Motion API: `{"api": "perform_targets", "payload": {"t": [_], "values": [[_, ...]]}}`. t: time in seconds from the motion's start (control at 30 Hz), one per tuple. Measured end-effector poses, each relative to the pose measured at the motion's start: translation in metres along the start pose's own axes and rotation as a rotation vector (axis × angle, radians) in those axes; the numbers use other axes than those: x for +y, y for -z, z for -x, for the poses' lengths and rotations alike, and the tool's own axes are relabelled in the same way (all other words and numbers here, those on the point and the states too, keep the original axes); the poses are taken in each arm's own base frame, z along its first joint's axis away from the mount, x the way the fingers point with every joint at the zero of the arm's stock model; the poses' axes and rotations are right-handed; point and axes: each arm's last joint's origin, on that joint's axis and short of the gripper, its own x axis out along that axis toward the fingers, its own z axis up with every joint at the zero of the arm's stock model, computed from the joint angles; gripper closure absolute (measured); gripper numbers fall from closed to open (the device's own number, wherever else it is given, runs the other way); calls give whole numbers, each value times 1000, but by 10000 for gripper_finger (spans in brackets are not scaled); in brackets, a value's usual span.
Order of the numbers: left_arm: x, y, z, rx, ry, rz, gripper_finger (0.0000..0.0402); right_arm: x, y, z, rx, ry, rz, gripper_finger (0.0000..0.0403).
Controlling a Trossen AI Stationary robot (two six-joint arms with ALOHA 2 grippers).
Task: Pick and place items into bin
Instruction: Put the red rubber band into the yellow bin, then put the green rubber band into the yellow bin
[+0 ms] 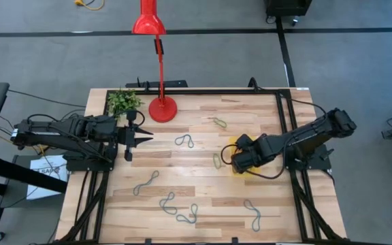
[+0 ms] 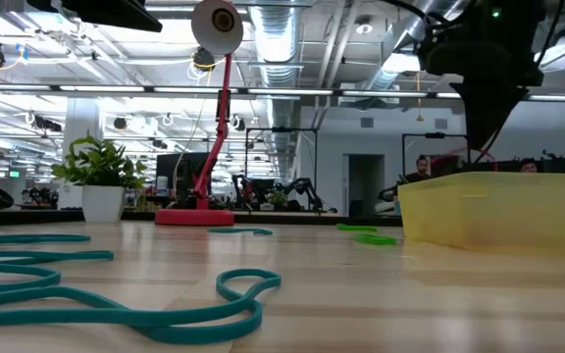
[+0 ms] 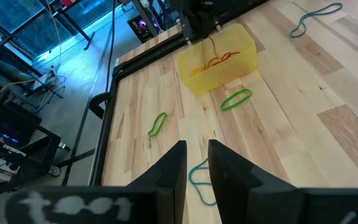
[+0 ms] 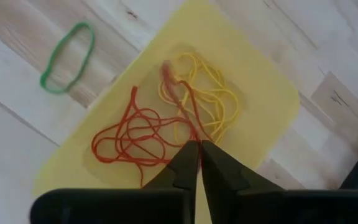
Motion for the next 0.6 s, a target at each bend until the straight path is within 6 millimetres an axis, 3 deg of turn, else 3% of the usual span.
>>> {"api": "perform_targets", "payload": {"t": [0.4,0.6], "values": [[0,0,0,0,0,0,344,0,-5,-2,18,-28,-31,313],[0,0,0,0,0,0,344,18,-17,1,-101,-212,10,301]]}}
